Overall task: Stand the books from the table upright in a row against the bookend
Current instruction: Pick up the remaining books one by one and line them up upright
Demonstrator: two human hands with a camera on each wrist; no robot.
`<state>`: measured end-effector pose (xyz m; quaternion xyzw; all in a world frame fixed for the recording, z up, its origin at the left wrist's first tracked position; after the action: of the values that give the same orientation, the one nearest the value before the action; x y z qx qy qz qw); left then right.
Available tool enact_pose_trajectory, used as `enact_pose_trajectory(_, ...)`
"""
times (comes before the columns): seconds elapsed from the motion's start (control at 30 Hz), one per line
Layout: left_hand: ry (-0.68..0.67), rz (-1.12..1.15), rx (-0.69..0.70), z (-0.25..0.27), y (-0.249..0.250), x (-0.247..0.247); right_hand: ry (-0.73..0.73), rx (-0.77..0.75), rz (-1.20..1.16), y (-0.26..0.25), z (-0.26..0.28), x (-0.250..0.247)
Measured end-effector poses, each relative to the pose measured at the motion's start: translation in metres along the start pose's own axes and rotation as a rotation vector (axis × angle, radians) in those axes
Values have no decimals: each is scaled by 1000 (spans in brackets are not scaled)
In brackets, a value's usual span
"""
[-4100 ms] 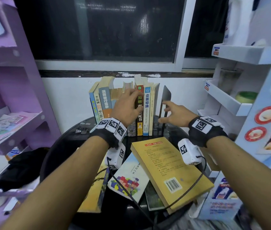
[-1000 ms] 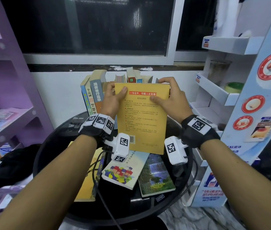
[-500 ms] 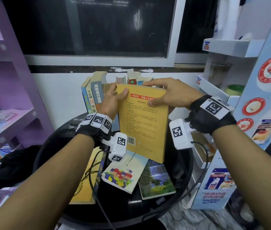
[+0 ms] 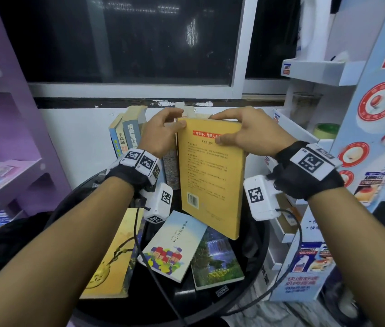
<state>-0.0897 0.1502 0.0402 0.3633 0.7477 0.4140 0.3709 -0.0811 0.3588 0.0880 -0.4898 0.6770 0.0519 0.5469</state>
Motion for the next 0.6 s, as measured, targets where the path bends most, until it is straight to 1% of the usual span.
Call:
enact_pose_trajectory(0.07, 33, -121, 42, -3, 6, 2, 11, 23, 2, 4, 2, -9)
enact_pose_trajectory(0.23, 25, -457, 176, -10, 22, 18, 43, 71, 50, 15, 5, -28)
enact_pose_trajectory(0.4, 49, -768, 283, -31, 22, 32, 67, 106, 149, 30, 1, -33)
enact_pose_trajectory(0.5, -11, -933, 313, -48, 20, 42, 96, 132, 167, 41, -4, -29)
enact_pose_trajectory(0.6, -39, -1027, 347, -60, 20, 50, 130, 168, 139, 50, -10, -23)
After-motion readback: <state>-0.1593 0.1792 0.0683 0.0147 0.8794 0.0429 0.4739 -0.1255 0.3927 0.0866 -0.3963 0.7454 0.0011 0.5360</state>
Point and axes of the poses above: each hand's wrist, its own z-axis away from the middle knuckle, its own x-axis out of the palm, y = z × x, the point moved 5 cm from there along -z, towards the middle knuckle, and after that the axes turned 8 degrees about -x, right-handed, at the moved point
